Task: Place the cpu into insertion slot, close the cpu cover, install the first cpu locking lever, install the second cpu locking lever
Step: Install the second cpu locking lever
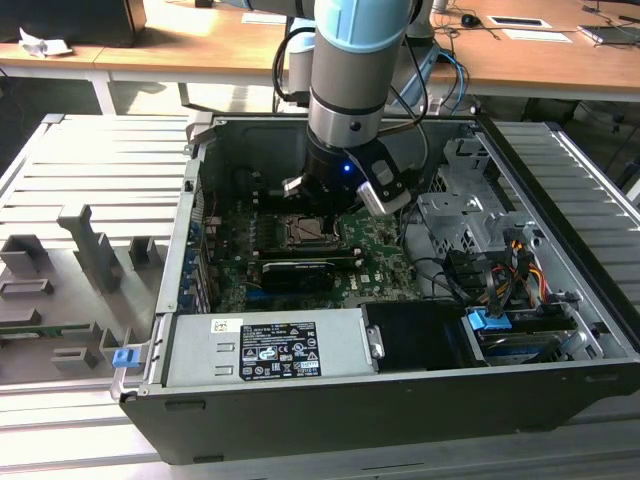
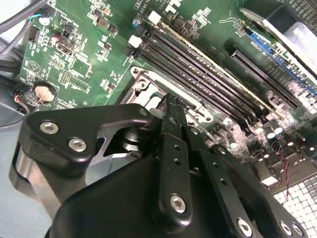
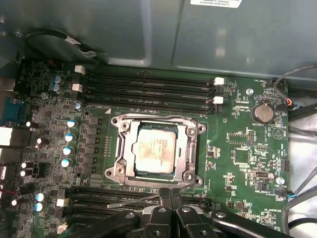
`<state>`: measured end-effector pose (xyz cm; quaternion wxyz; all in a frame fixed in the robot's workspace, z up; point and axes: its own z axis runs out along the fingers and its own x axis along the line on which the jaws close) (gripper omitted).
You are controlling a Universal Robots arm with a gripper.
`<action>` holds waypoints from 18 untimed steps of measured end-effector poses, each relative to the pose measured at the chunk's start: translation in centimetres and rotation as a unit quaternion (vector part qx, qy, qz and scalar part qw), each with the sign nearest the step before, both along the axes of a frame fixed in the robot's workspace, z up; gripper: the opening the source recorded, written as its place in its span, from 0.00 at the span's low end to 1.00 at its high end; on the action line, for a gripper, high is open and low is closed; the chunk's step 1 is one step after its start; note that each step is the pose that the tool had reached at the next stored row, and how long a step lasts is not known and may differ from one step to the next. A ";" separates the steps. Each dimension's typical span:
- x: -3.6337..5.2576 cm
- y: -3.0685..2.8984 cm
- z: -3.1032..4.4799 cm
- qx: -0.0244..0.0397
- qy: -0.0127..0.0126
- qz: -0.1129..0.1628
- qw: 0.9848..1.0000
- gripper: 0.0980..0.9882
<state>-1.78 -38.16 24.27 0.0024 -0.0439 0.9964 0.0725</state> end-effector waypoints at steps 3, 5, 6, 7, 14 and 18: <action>0.00 -0.27 -0.01 0.000 0.001 0.000 1.000 0.01; -0.01 -0.40 -0.02 0.001 0.003 0.000 1.000 0.01; -0.02 -0.45 -0.01 0.003 0.003 0.000 1.000 0.01; -0.07 -0.57 -0.03 0.006 0.003 0.000 1.000 0.01; -0.22 -0.72 -0.08 0.006 0.003 0.000 1.000 0.01; -0.23 -0.80 -0.09 0.006 0.003 0.000 1.000 0.01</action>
